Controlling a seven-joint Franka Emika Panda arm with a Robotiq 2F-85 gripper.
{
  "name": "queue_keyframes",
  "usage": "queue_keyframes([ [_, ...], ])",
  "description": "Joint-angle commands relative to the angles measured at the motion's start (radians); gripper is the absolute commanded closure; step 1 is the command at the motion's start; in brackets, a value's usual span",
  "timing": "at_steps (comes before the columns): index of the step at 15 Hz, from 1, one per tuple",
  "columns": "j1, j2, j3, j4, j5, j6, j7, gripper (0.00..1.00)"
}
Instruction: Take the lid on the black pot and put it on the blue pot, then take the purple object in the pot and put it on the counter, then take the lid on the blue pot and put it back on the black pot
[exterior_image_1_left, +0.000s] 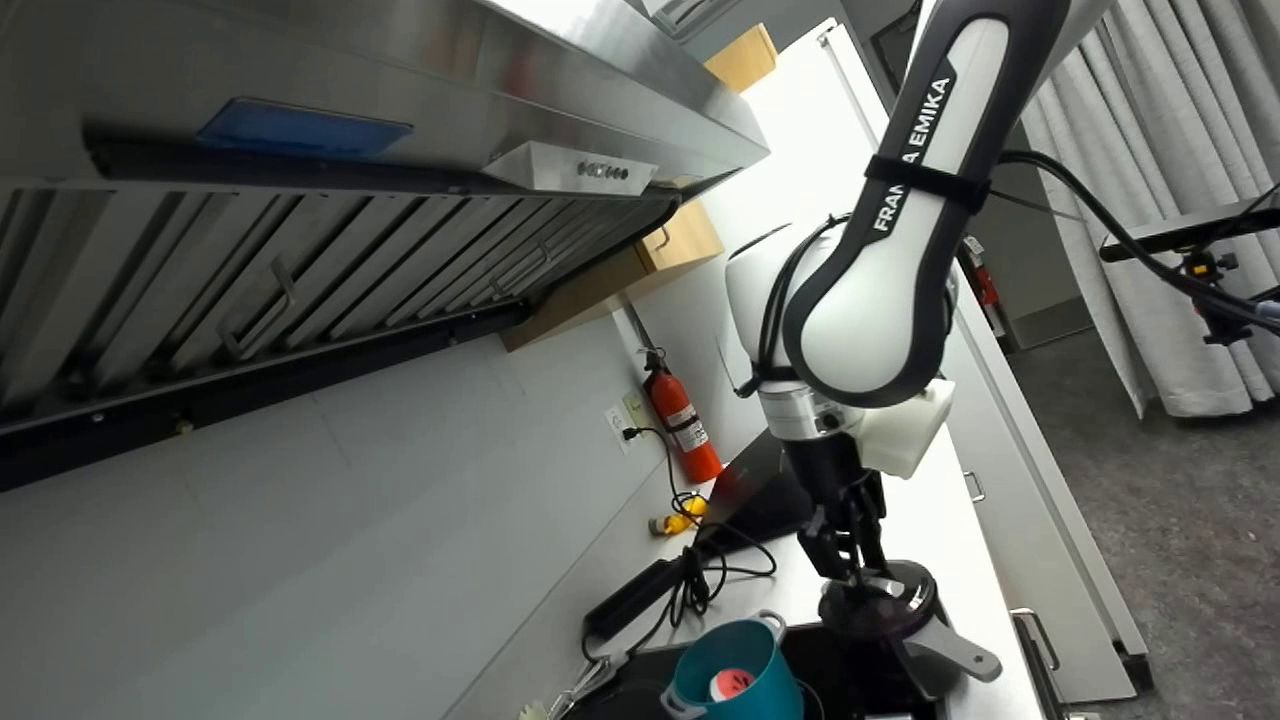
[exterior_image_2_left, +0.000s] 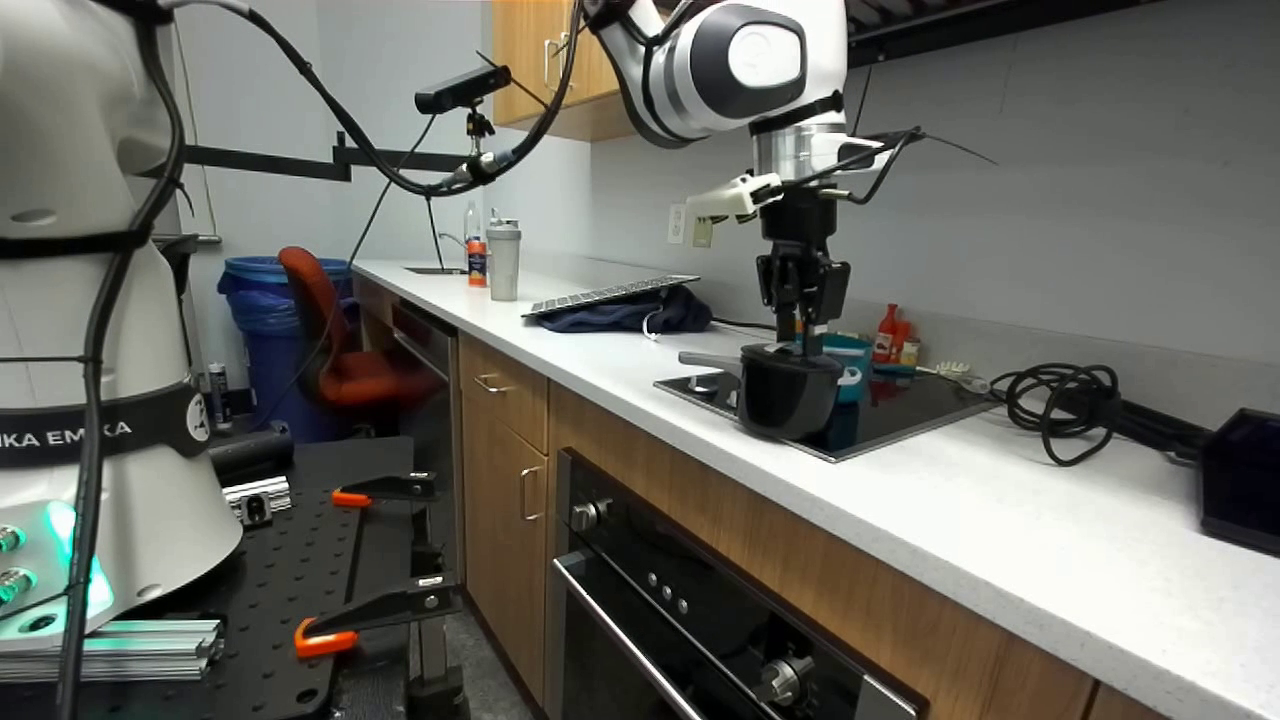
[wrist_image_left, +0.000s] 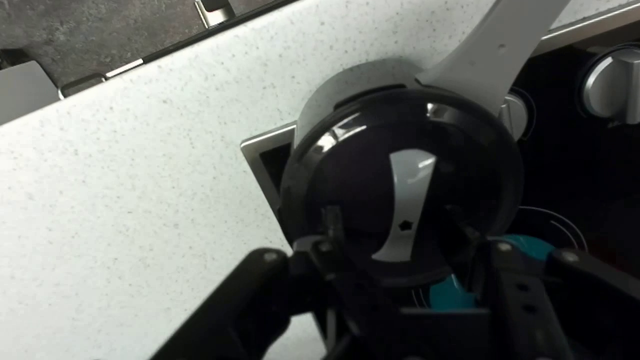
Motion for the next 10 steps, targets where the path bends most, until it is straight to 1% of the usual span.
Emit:
queue_keyframes([
  [1, 0.014, 0.024, -0.014, 0.034, -0.008, 0.011, 0.031, 0.78],
  [4, 0.016, 0.021, -0.015, 0.037, -0.012, 0.01, 0.036, 0.99],
  [5, 0.018, 0.017, -0.015, 0.036, -0.015, 0.009, 0.037, 1.0],
  [6, 0.021, 0.012, -0.016, 0.036, -0.023, 0.007, 0.044, 0.97],
  [10, 0.037, -0.011, -0.016, 0.04, -0.053, 0.007, 0.059, 0.96],
])
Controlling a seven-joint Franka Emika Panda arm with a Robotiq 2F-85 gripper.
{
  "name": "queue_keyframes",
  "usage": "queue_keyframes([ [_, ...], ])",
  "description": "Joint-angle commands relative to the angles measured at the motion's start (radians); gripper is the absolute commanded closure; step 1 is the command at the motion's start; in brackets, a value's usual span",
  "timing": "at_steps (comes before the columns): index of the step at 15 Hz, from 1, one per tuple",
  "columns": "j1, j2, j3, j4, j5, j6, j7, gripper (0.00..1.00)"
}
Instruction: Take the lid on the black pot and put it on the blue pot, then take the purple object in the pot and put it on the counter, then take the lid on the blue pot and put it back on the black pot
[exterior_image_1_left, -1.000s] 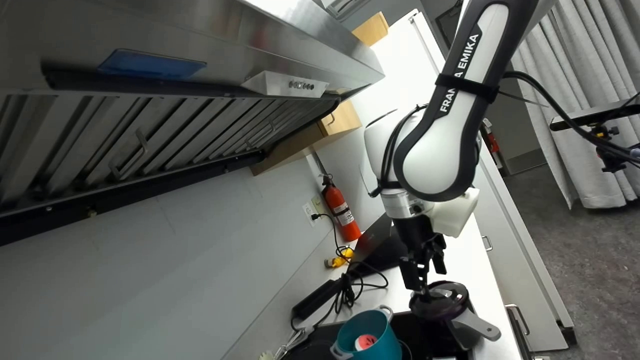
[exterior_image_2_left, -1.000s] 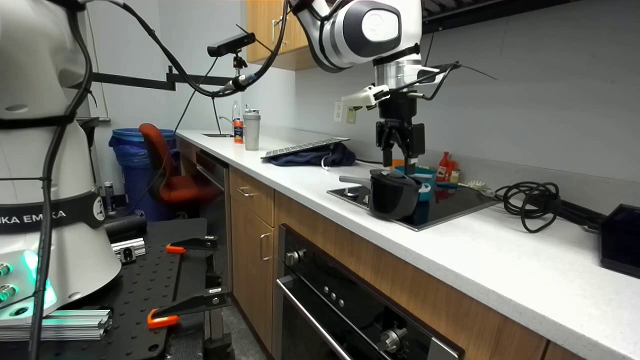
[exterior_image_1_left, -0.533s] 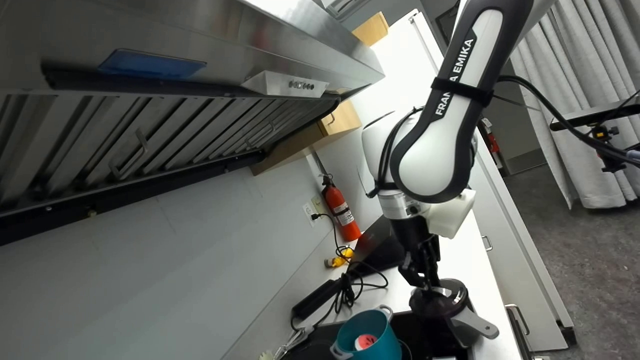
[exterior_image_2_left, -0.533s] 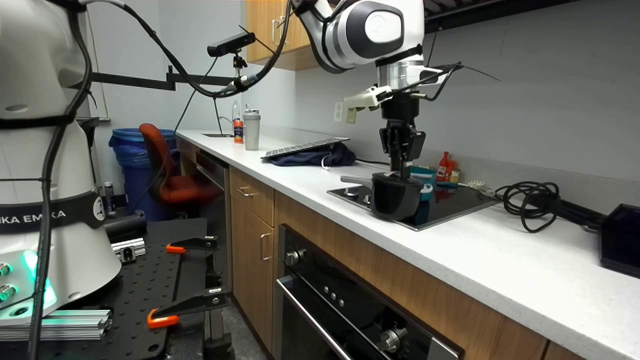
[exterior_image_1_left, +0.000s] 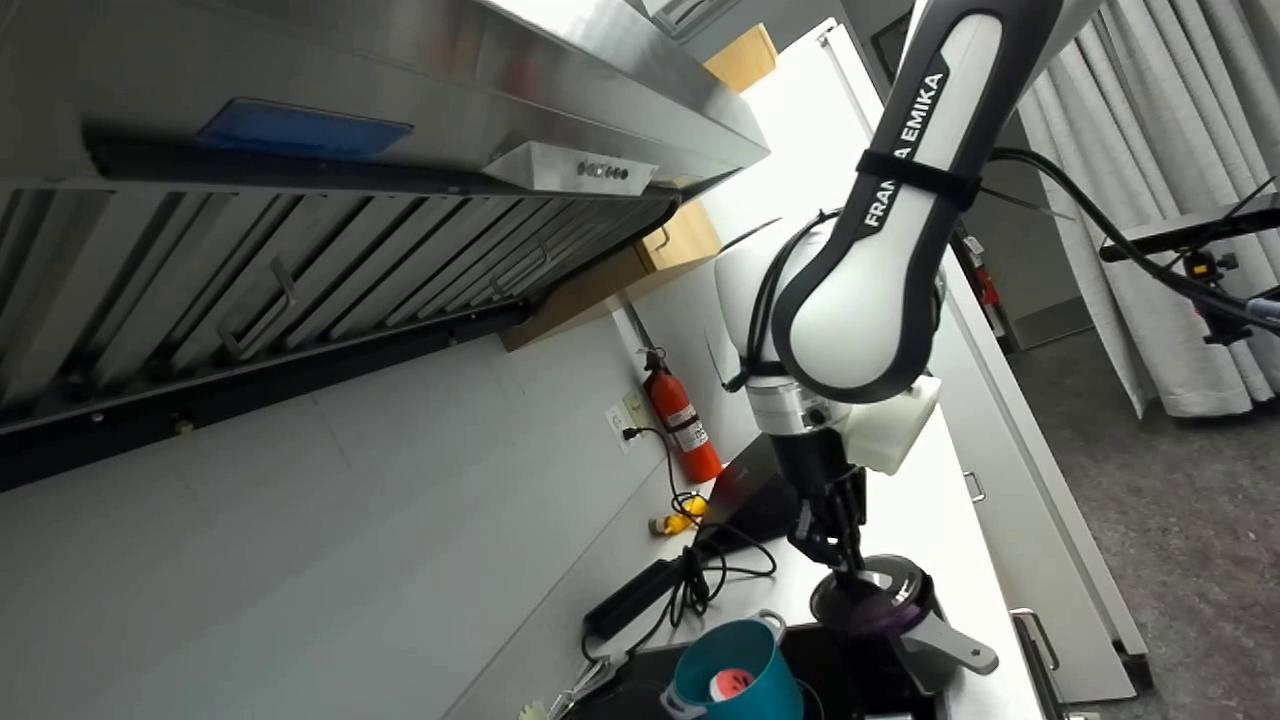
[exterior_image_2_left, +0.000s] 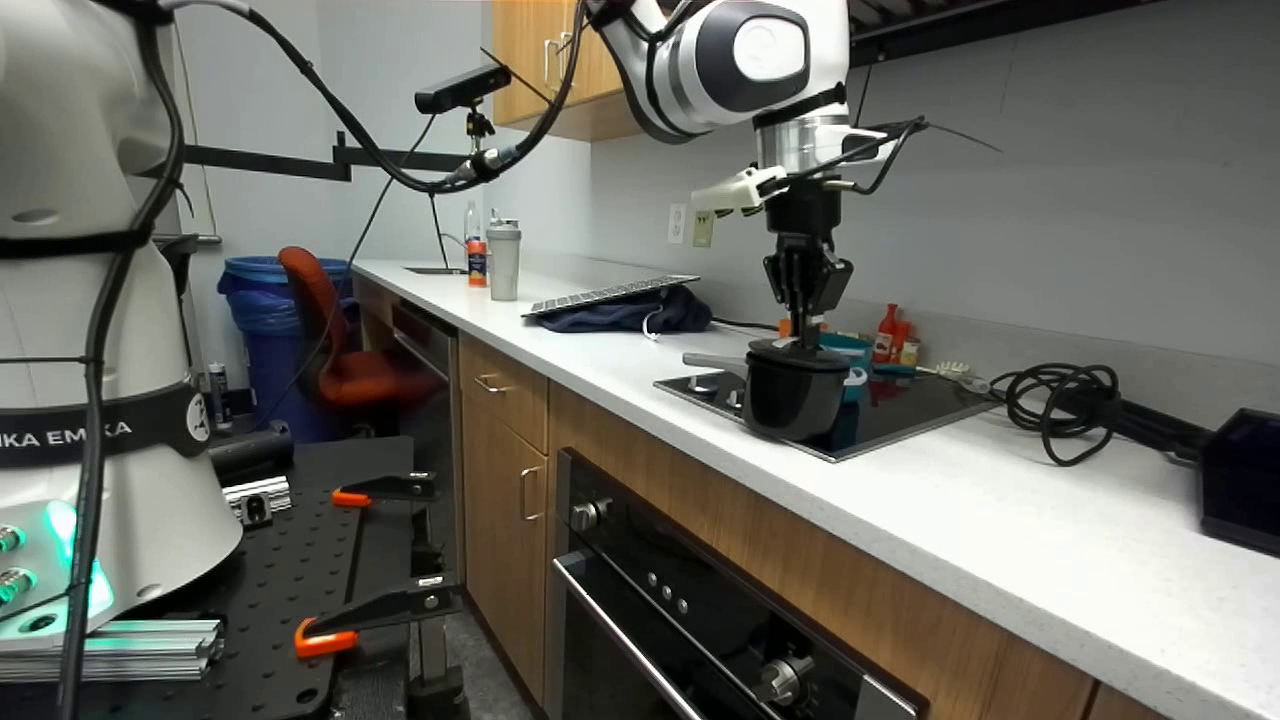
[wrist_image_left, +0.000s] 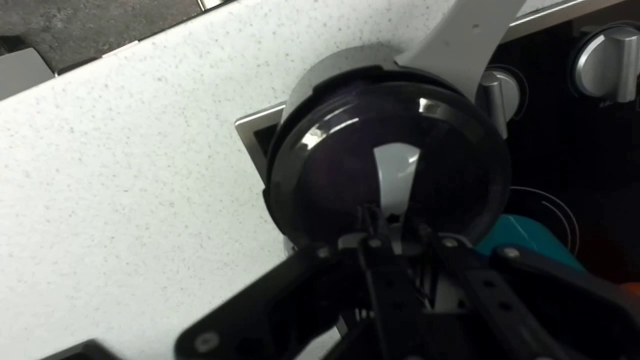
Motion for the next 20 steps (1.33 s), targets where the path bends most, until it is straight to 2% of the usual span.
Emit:
queue_keyframes([
  [1, 0.034, -0.02, -0.016, 0.018, -0.057, 0.008, 0.059, 0.96],
  [11, 0.072, 0.003, -0.014, 0.136, -0.181, 0.013, 0.109, 0.96],
  [20, 0.107, 0.114, -0.008, 0.291, -0.195, -0.004, 0.089, 0.96],
])
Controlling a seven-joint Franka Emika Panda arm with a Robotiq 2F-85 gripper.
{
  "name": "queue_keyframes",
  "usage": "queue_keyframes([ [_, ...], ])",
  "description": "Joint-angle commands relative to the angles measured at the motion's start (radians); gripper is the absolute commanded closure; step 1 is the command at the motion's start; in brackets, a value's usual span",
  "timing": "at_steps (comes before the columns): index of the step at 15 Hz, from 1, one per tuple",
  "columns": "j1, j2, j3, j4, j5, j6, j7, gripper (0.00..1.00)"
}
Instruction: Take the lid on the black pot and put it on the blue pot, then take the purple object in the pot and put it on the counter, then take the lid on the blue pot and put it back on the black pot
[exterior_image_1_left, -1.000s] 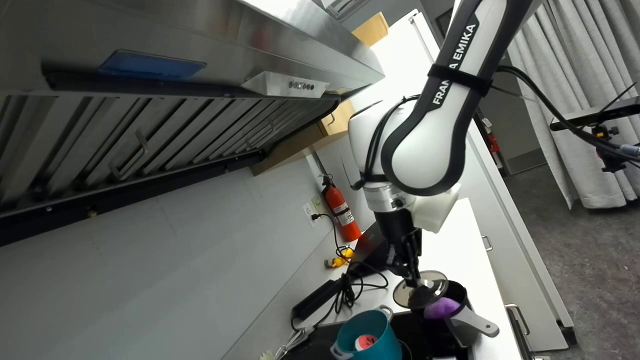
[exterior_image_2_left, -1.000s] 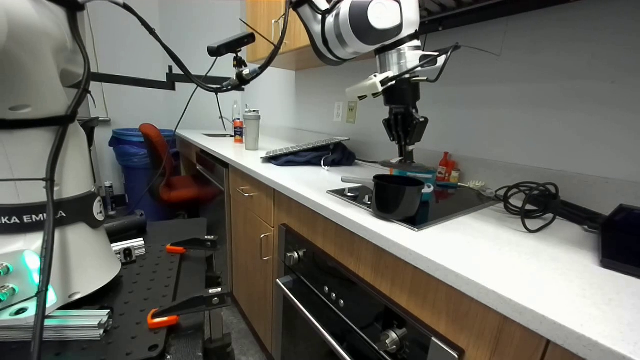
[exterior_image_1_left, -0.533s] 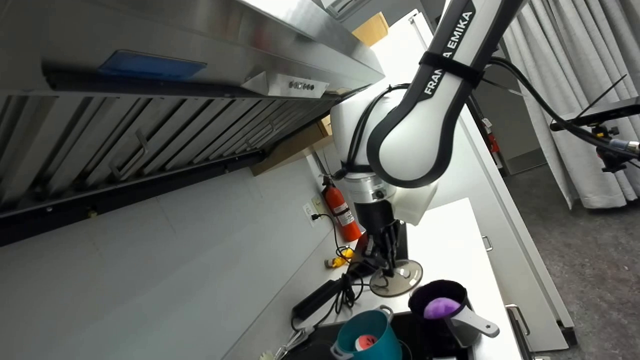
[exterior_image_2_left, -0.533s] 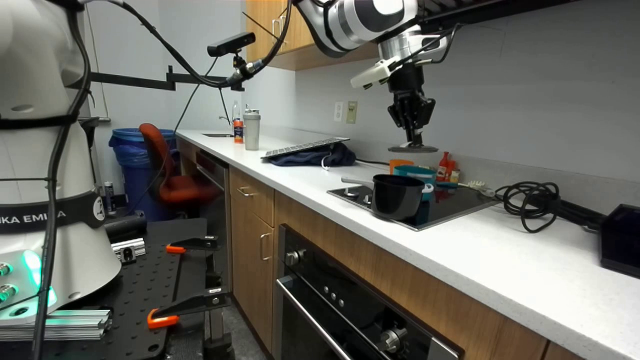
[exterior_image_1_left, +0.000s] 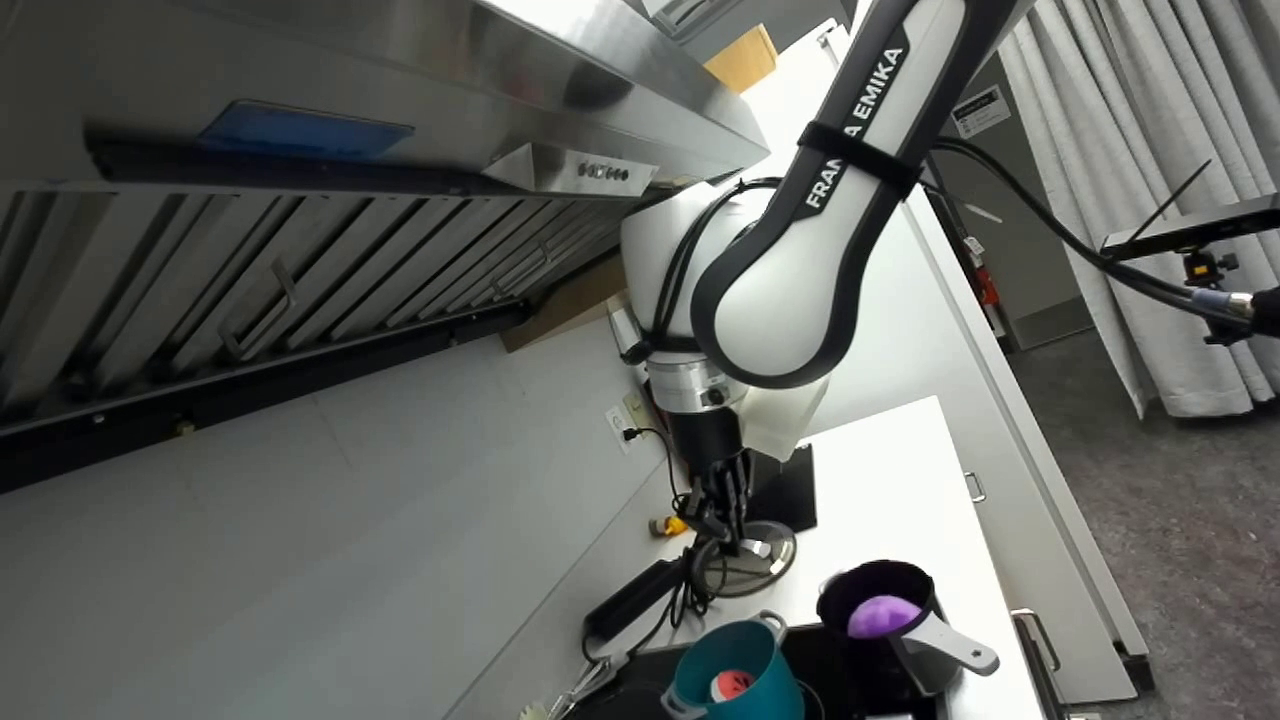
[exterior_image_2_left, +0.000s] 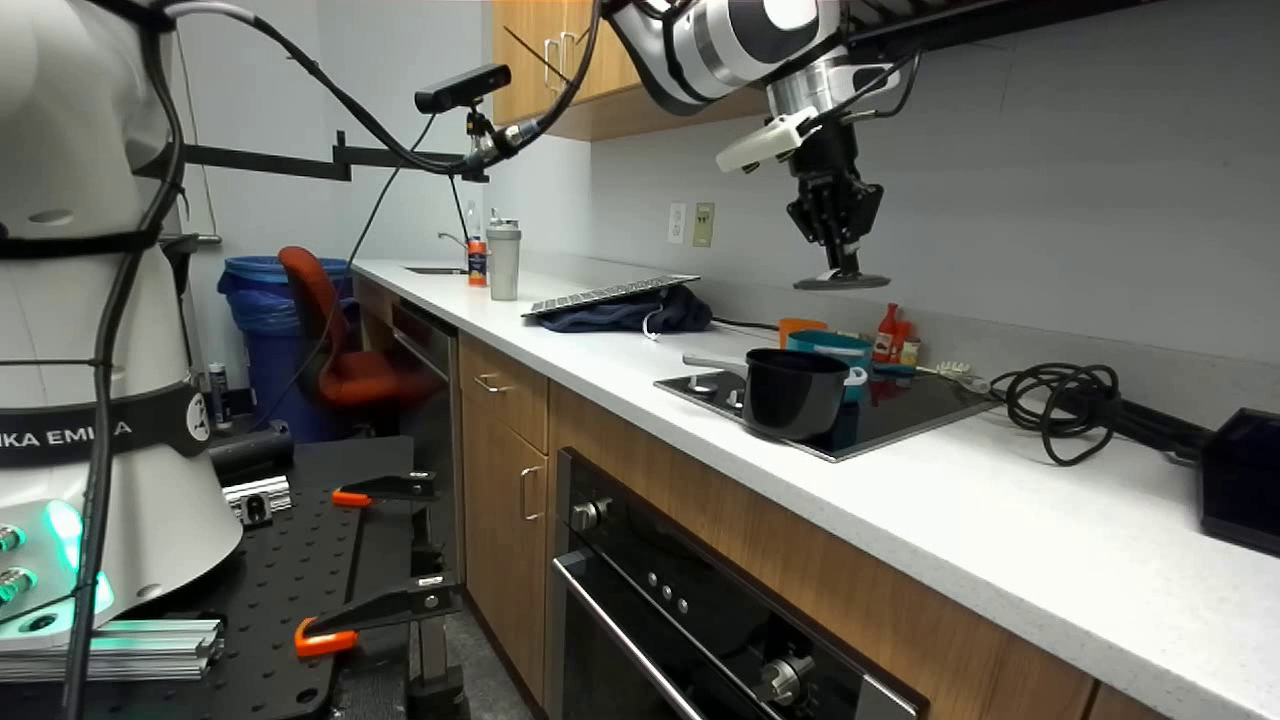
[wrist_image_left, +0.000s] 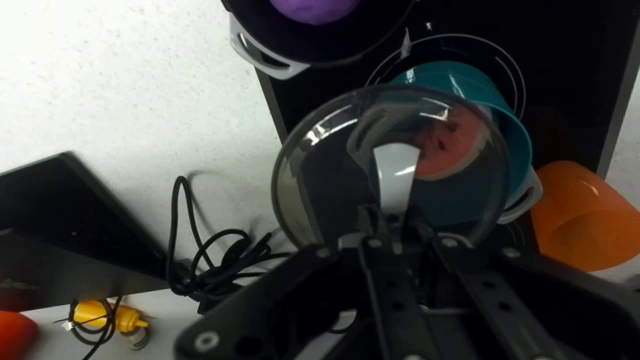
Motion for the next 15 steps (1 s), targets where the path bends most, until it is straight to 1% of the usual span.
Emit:
queue_keyframes([
  [1, 0.029, 0.082, -0.01, 0.1, -0.023, -0.006, 0.014, 0.96],
  [9, 0.055, 0.178, -0.013, 0.207, -0.006, -0.024, -0.006, 0.96],
  [15, 0.061, 0.222, -0.013, 0.239, 0.002, -0.031, -0.013, 0.96],
])
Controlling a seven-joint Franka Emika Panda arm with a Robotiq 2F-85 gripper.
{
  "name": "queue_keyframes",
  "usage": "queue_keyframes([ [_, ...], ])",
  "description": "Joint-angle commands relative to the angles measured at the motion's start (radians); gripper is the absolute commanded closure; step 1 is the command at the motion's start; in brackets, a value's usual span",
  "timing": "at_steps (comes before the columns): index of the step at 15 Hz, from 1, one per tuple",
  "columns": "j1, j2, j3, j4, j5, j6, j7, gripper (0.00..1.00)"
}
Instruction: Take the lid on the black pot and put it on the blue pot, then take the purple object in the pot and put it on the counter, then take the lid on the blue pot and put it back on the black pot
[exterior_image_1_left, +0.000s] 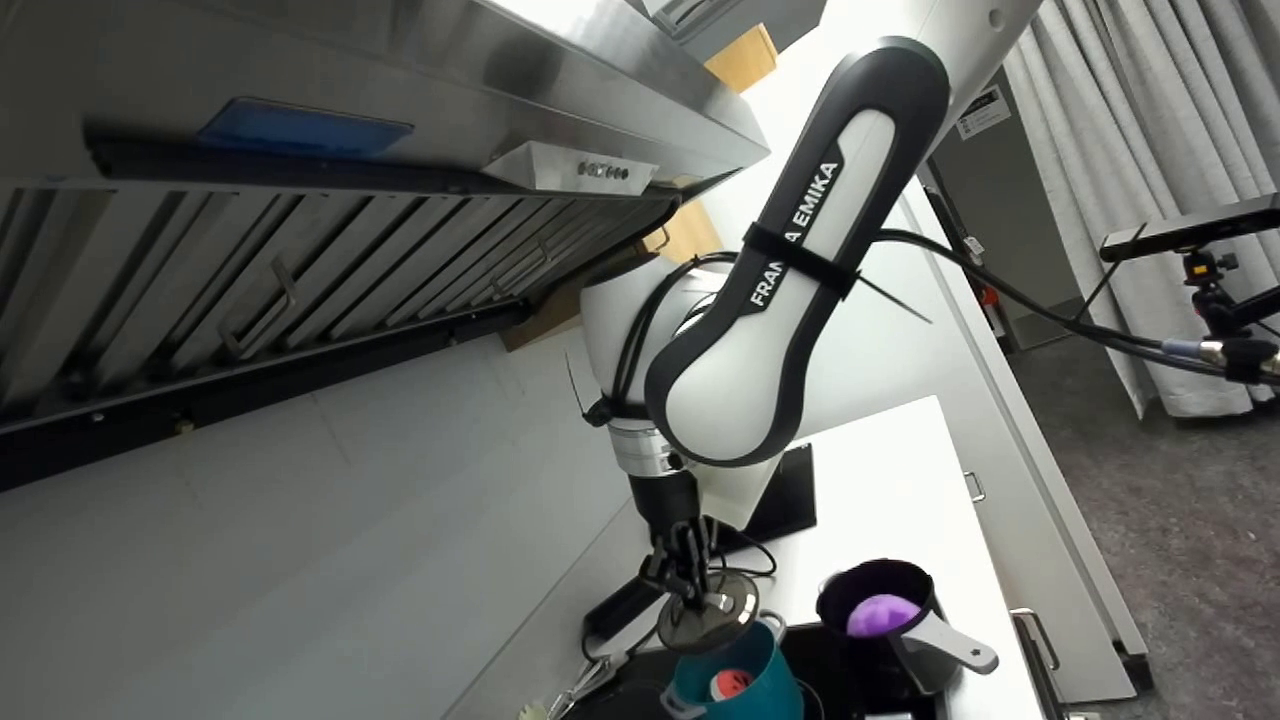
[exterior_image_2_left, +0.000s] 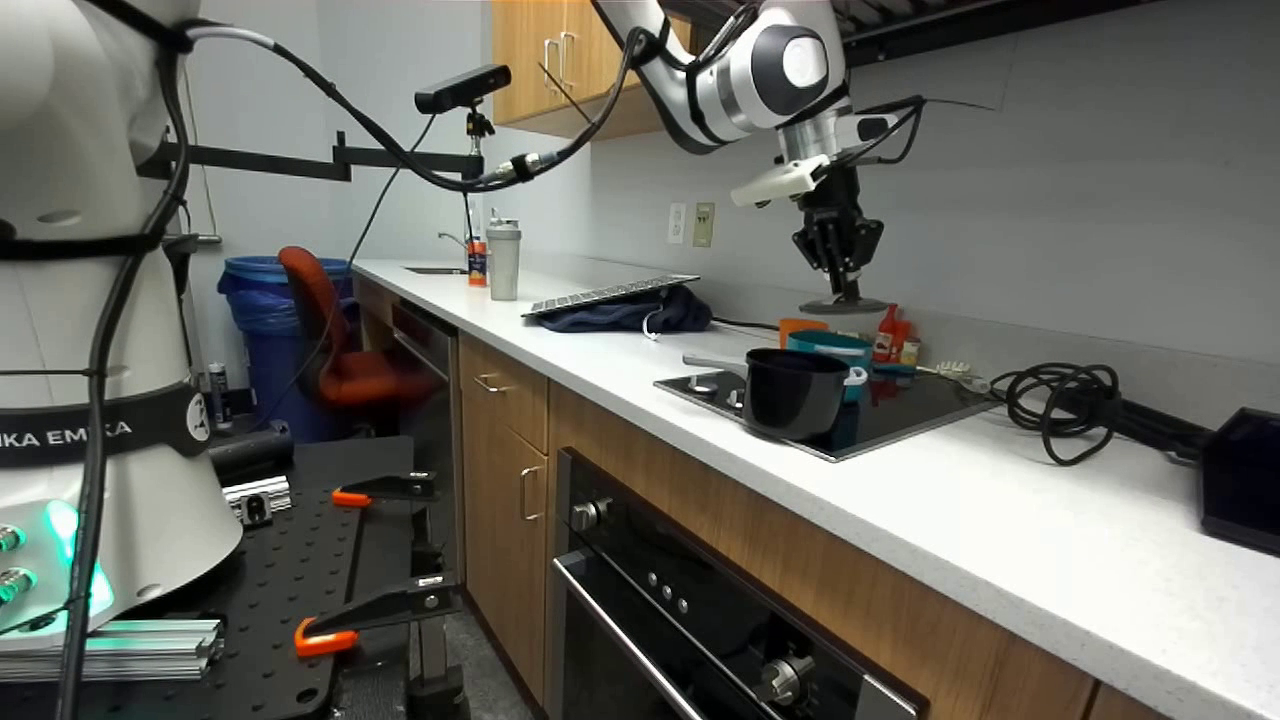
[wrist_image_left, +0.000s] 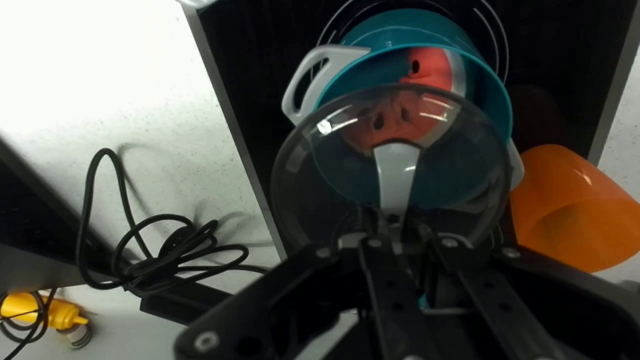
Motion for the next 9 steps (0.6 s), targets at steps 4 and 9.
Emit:
queue_keyframes([
  [4, 0.02, 0.054, -0.013, 0.059, 0.008, -0.031, -0.013, 0.96],
  [9, 0.019, 0.064, -0.013, 0.06, 0.01, -0.034, -0.016, 0.96],
])
